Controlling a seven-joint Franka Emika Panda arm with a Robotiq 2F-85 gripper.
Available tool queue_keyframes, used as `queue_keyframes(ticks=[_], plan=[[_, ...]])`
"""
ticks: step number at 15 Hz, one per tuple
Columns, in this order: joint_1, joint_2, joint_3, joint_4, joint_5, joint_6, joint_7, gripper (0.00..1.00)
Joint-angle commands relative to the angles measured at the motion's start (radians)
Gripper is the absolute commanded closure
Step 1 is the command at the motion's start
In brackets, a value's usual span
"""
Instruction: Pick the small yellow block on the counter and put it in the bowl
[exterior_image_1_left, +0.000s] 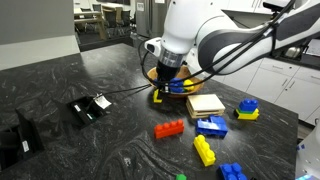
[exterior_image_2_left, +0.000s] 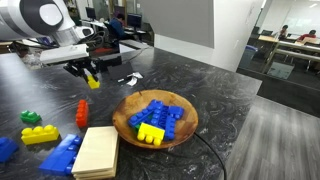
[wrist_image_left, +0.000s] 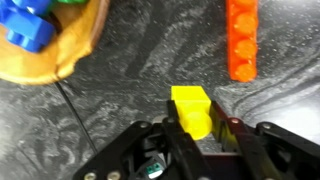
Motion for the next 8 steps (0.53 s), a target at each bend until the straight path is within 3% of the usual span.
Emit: queue_keyframes(ticks=[1,8], plan=[[-0.034,-0.065,-0.041,-0.098,-0.086,0.035,0.181,0.91],[-0.11,-0.129,-0.11,-0.254,-0.085,0.009,0.515,0.91]])
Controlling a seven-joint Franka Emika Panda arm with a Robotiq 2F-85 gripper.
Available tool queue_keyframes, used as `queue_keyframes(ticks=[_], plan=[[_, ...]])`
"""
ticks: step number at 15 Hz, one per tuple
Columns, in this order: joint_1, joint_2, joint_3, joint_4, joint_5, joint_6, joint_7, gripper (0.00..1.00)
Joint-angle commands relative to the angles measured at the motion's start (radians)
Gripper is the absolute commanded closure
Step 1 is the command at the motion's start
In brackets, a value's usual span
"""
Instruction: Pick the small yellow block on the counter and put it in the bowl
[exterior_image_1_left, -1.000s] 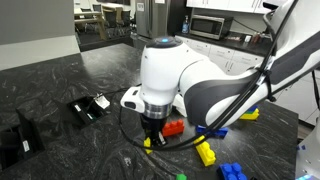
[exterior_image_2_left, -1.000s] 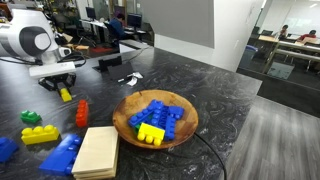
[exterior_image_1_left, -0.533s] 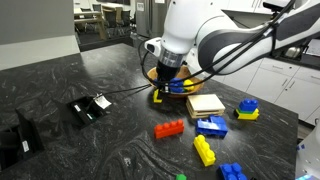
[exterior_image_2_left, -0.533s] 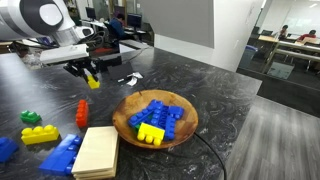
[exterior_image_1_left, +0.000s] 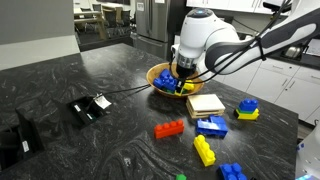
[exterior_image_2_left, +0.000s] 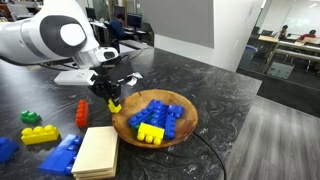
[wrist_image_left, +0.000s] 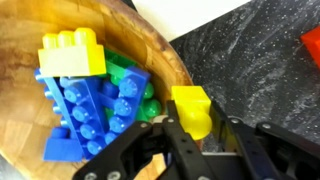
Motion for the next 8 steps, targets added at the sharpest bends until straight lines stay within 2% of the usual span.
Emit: queue_keyframes(ticks=[1,5,8], plan=[[-0.029,-0.073,-0.011,-0.084,0.009,0.006,0.166,0.91],[-0.063,-0.128,-0.015,-0.129,0.003,-0.002,0.378,0.91],[-0.08,-0.125,-0.009,-0.136,-0.006,0.004,0.558,0.91]])
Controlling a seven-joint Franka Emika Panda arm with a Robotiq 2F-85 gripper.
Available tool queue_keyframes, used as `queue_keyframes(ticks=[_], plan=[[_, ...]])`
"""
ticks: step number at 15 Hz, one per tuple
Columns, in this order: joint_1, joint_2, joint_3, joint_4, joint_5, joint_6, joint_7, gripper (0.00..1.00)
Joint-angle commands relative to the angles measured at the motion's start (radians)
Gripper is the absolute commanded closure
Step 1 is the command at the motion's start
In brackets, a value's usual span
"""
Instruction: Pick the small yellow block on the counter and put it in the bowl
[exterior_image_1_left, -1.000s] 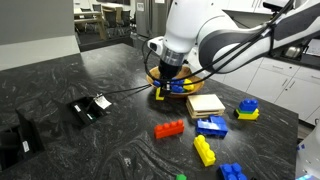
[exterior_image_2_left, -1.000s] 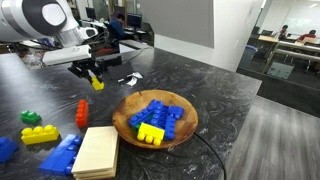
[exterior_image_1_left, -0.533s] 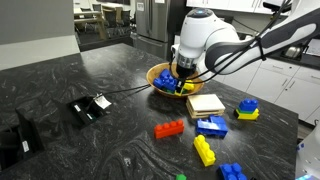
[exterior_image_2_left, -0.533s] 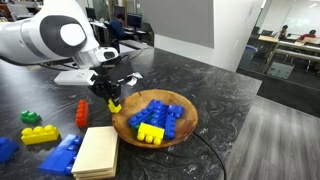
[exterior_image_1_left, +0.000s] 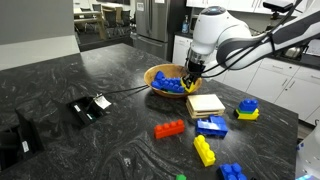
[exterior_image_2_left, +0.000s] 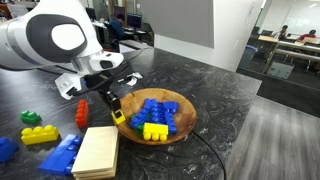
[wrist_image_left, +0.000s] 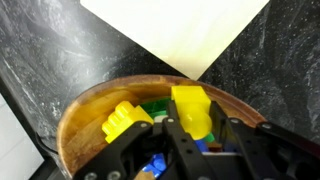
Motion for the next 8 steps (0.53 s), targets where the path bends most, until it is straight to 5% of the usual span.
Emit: queue_keyframes(ticks=[1,7,8], plan=[[-0.024,-0.007,0.016,-0.013,-0.013,0.009,0.203,0.91],[-0.027,0.045,0.011,0.061,-0.037,-0.035,0.325,0.91],[-0.026,0.054,0.01,0.072,-0.031,-0.029,0.31,0.63]])
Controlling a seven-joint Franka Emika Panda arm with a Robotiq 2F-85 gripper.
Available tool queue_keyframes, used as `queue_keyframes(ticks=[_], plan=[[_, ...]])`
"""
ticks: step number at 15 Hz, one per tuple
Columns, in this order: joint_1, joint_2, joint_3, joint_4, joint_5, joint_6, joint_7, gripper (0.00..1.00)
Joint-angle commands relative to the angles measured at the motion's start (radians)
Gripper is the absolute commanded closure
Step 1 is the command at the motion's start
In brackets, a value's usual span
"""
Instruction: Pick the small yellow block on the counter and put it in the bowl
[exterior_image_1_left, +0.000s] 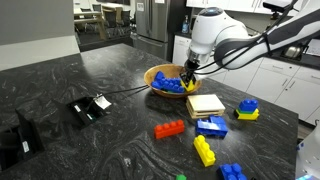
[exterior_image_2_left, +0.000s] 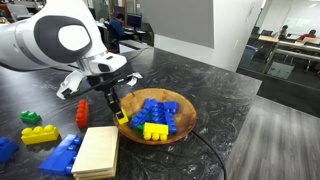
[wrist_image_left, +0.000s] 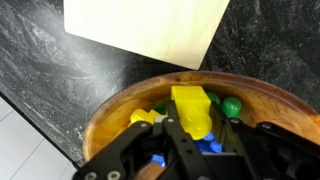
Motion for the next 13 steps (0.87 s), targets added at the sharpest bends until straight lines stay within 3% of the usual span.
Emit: queue_keyframes(ticks=[1,2,3,6,13], plan=[[-0.008,0.036,0.009,0.055,-0.007,-0.016,-0.004,0.4],[-0.008,0.016,0.006,0.025,0.001,-0.002,0.0,0.38],[-0.007,0.021,0.006,0.03,0.001,-0.002,0.0,0.61],[-0.007,0.021,0.006,0.028,0.001,-0.002,0.0,0.4],[-0.007,0.021,0.006,0.028,0.001,-0.002,0.0,0.38]])
